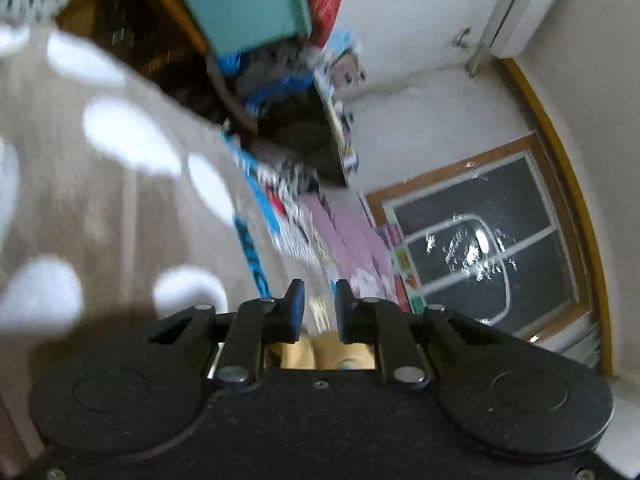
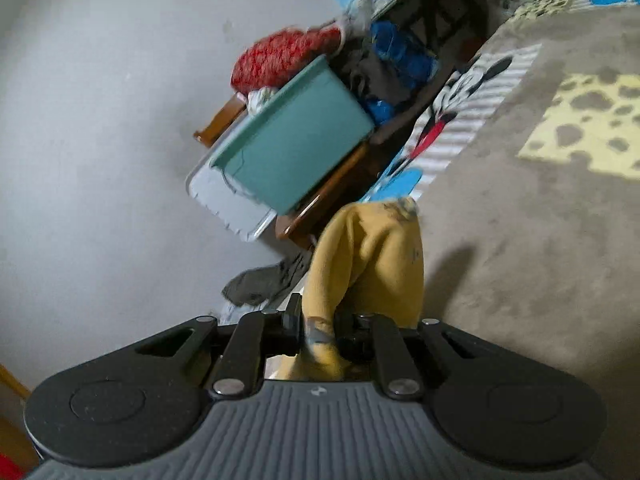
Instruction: Fold clothes
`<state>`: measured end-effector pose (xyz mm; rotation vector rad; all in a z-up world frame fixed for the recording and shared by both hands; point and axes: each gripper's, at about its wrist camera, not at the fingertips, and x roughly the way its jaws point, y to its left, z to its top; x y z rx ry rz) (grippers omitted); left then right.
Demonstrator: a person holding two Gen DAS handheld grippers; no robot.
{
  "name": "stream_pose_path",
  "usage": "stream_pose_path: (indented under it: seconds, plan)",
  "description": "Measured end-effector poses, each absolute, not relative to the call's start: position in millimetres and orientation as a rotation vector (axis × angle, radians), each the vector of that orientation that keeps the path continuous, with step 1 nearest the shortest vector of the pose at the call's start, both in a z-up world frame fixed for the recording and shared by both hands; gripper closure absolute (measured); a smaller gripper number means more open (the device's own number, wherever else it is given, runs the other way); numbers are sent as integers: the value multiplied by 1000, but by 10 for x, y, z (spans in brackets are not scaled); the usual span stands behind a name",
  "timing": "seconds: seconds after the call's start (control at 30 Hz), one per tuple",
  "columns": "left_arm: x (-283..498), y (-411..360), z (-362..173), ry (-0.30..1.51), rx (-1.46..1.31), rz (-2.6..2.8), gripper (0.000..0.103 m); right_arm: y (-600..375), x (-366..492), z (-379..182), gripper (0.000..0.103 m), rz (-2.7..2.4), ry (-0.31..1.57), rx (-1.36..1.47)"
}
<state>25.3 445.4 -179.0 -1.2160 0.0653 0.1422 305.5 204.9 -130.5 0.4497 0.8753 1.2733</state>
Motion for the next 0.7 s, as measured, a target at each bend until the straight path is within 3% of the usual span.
stream_pose_path:
  seconds: [0.2, 0.27, 0.4, 0.5, 0.6, 0.63, 0.7]
  plan:
    - [651, 4241, -1867, 264, -1118, 127, 82, 1363, 2925, -1544, 86, 1152, 907, 514]
    - [742, 4164, -1854, 280, -1104, 92, 61, 1223, 2907, -1680, 85, 1078, 929, 533]
    - [904, 4164, -1831, 300, -1079, 78, 59, 1033, 2899, -1854, 65, 972, 968, 605]
    - [1075, 4173, -1803, 319, -1076, 49, 59, 979, 2853, -1877, 61, 954, 967, 612]
    - [1241, 4263, -1831, 363, -1078, 36, 68, 975, 2778, -1876, 57, 937, 962, 609]
    - [1286, 4294, -1863, 378, -1100, 29, 79, 995, 2747, -1873, 57, 930, 958, 596]
    - [1308, 4320, -1883, 396, -1123, 12, 88, 1062, 2690, -1883, 66, 925, 951, 553]
